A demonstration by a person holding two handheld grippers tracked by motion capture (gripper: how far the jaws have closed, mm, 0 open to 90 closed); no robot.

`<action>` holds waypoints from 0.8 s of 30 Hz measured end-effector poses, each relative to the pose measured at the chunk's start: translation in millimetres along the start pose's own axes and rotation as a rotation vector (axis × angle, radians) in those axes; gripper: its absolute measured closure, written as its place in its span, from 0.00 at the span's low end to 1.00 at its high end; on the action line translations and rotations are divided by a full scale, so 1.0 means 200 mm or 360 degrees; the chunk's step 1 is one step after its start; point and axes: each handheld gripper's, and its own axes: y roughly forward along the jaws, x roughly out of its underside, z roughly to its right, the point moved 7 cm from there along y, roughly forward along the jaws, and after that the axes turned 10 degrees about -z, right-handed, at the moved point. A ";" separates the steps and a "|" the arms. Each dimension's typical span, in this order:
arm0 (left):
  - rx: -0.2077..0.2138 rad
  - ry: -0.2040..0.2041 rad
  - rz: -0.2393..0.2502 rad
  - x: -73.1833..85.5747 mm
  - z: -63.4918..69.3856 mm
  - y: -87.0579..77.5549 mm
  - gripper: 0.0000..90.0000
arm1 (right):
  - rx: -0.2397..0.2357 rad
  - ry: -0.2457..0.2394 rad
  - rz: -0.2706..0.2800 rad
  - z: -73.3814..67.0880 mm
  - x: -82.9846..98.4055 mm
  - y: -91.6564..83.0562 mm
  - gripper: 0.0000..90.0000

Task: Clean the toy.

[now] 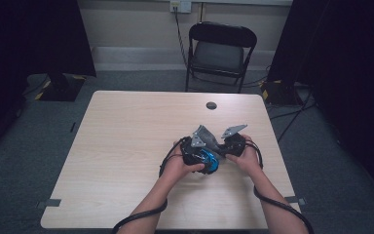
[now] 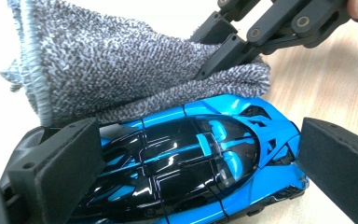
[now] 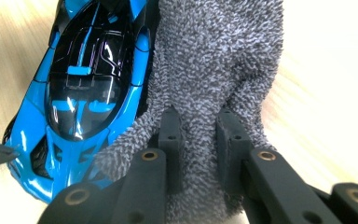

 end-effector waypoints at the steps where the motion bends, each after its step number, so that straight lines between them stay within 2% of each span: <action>1: -0.0003 -0.0001 0.0001 0.00 0.00 0.00 0.00 | -0.0004 -0.0001 0.0000 0.00 0.00 0.00 0.84; 24: 0.0003 0.0000 0.0005 -0.01 0.01 0.00 0.00 | -0.0006 0.0010 -0.0019 -0.02 0.10 -0.07 0.84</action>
